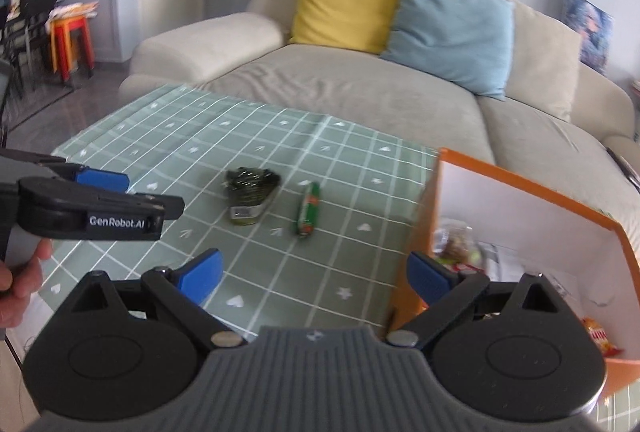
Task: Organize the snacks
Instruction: 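Open both tools and move them back from the box, then lower the left tool onto the dark seaweed pack while the right tool reaches the green sausage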
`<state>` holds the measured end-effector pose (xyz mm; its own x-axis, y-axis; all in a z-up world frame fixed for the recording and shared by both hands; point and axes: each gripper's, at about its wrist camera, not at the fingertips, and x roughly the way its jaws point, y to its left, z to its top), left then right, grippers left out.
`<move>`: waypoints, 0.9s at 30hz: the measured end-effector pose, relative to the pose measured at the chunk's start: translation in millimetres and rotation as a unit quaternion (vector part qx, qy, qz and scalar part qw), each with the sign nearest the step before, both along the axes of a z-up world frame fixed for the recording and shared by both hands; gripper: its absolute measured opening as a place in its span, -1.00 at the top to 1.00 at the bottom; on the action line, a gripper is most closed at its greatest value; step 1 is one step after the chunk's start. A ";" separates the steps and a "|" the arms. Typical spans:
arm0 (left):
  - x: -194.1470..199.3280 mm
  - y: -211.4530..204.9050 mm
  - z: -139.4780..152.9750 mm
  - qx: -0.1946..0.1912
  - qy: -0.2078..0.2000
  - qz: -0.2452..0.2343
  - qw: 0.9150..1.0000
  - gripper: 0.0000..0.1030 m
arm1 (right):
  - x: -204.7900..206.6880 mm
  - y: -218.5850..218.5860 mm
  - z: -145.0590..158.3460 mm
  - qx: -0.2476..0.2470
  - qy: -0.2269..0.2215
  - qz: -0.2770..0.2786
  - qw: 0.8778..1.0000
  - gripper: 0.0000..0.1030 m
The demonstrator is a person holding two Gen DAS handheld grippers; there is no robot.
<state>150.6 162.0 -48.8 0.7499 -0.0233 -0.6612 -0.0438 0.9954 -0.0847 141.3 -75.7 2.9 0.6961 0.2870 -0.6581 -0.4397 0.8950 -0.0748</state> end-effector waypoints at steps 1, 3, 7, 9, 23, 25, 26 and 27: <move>1.0 6.0 -1.9 -0.007 -0.001 0.002 1.000 -0.57 | 1.6 5.5 -1.3 -0.004 0.002 0.002 1.000 -0.85; 4.0 13.6 -4.5 -0.014 -0.001 0.003 1.000 -0.57 | 6.9 13.1 -3.6 -0.005 0.007 0.005 1.000 -0.81; 19.9 16.2 -10.7 -0.022 0.007 -0.022 1.000 -0.57 | 23.6 26.8 -9.3 -0.008 0.018 -0.001 1.000 -0.74; 29.0 14.7 -13.2 -0.025 0.008 -0.037 0.999 -0.56 | 31.2 33.1 -13.3 -0.016 0.018 -0.006 1.000 -0.58; 82.8 9.2 -60.5 -0.033 0.028 -0.057 0.997 -0.39 | 91.6 53.1 -55.3 -0.066 0.063 -0.050 0.995 -0.17; 85.9 7.2 -62.8 -0.025 0.025 -0.058 0.998 -0.39 | 98.2 54.0 -60.9 -0.064 0.067 -0.057 0.994 -0.16; 88.3 7.5 -64.6 -0.026 0.029 -0.052 0.998 -0.39 | 101.3 55.7 -64.1 -0.067 0.066 -0.060 0.994 -0.16; 90.3 8.8 -66.5 -0.032 0.033 -0.048 0.998 -0.39 | 104.6 57.8 -67.3 -0.073 0.063 -0.065 0.993 -0.16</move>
